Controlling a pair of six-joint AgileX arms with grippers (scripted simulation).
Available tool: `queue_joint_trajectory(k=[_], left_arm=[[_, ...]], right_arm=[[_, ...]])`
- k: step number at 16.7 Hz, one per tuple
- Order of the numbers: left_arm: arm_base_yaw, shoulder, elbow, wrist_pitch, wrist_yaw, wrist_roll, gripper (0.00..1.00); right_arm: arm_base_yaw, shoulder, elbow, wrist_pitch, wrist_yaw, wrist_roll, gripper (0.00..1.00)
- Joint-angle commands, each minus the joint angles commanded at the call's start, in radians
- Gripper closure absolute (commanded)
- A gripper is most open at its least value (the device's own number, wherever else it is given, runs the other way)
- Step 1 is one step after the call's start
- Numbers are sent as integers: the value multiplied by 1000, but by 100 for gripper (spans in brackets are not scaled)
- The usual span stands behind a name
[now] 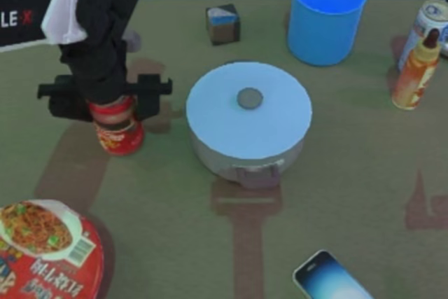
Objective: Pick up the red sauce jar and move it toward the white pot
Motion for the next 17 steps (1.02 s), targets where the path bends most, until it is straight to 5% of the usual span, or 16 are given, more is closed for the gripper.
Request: queue_joint_trajectory(k=[12,17], left_arm=[[0,0,0,0,0,0,2],[0,0,0,0,0,0,0]], right_arm=[[0,0,0,0,0,0,0],[0,0,0,0,0,0,0]])
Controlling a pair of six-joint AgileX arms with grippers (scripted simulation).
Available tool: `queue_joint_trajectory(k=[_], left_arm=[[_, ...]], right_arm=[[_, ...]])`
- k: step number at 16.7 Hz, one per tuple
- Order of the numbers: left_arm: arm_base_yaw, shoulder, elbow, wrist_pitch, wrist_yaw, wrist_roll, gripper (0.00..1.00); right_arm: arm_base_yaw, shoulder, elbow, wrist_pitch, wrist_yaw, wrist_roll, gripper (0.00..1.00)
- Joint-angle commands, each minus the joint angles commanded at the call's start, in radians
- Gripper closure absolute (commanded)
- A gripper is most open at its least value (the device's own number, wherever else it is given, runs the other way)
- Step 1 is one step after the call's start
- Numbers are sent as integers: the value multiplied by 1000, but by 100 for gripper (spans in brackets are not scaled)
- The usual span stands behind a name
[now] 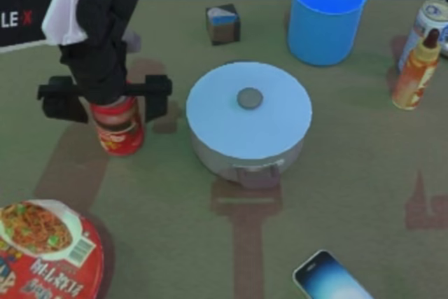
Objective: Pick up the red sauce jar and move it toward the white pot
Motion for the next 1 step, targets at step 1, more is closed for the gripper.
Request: queue_joint_trajectory(k=[1], left_arm=[[0,0,0,0,0,0,0]], right_arm=[[0,0,0,0,0,0,0]])
